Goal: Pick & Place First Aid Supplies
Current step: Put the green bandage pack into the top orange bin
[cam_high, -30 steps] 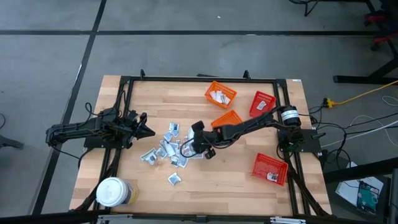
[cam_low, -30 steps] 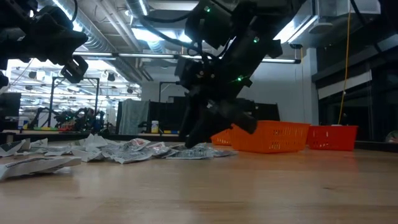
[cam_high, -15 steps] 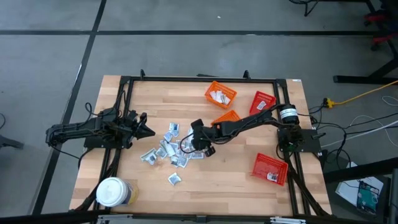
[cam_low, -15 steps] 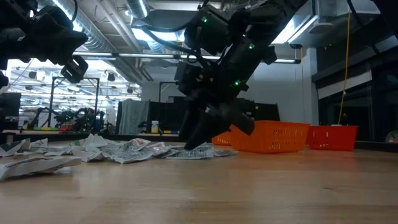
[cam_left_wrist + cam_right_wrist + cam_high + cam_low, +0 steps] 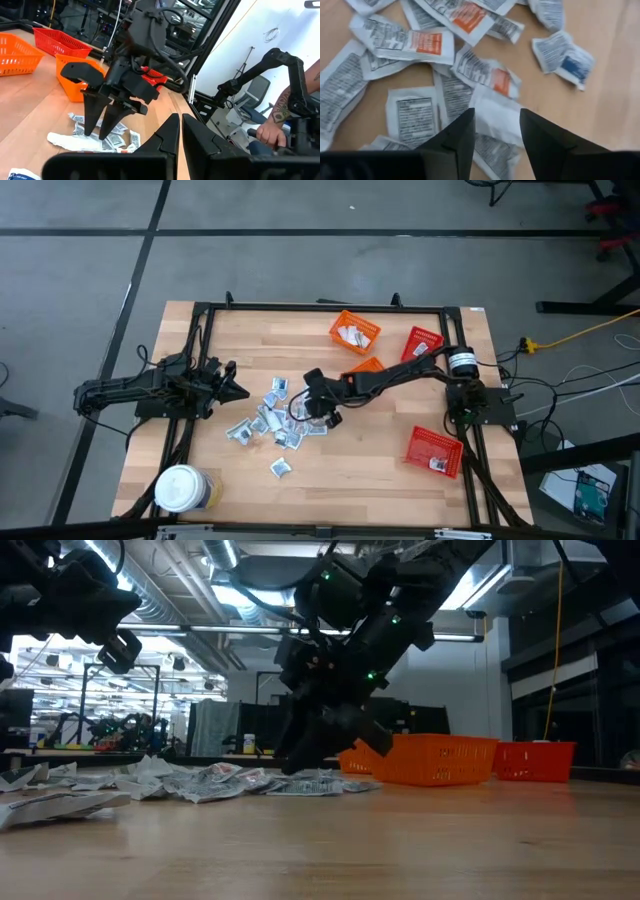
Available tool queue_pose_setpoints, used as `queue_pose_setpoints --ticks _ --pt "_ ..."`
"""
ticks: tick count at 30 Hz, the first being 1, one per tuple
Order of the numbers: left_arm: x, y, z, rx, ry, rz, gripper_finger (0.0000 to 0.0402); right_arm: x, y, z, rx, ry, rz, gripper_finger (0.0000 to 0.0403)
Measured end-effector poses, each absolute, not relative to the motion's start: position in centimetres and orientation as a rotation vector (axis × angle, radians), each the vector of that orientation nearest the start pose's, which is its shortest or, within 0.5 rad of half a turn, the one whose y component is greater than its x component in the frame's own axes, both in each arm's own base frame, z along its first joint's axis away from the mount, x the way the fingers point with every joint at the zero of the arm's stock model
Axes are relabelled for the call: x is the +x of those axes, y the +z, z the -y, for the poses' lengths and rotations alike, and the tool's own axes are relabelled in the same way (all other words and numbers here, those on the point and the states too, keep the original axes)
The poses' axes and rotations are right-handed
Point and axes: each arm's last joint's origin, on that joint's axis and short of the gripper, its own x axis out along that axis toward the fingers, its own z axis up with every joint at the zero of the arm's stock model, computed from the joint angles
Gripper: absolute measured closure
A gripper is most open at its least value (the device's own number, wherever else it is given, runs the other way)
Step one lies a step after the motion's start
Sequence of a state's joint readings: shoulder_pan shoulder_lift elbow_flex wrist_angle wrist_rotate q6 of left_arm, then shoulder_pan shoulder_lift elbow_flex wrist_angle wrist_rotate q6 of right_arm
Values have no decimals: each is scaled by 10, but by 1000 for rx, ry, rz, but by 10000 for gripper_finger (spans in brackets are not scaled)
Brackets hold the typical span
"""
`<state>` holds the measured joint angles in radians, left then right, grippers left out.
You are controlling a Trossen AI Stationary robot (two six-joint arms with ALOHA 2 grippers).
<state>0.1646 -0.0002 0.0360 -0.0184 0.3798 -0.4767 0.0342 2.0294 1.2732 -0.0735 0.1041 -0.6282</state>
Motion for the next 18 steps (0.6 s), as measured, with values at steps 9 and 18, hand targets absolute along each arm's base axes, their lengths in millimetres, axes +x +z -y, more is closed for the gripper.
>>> queue_pose_setpoints --ticks 9,18 --pt "94 174 -5 -470 -215 -34 386 422 134 -9 -480 240 -833 259" --pt "94 174 -5 -470 -215 -34 386 419 129 -8 -362 297 -881 273"
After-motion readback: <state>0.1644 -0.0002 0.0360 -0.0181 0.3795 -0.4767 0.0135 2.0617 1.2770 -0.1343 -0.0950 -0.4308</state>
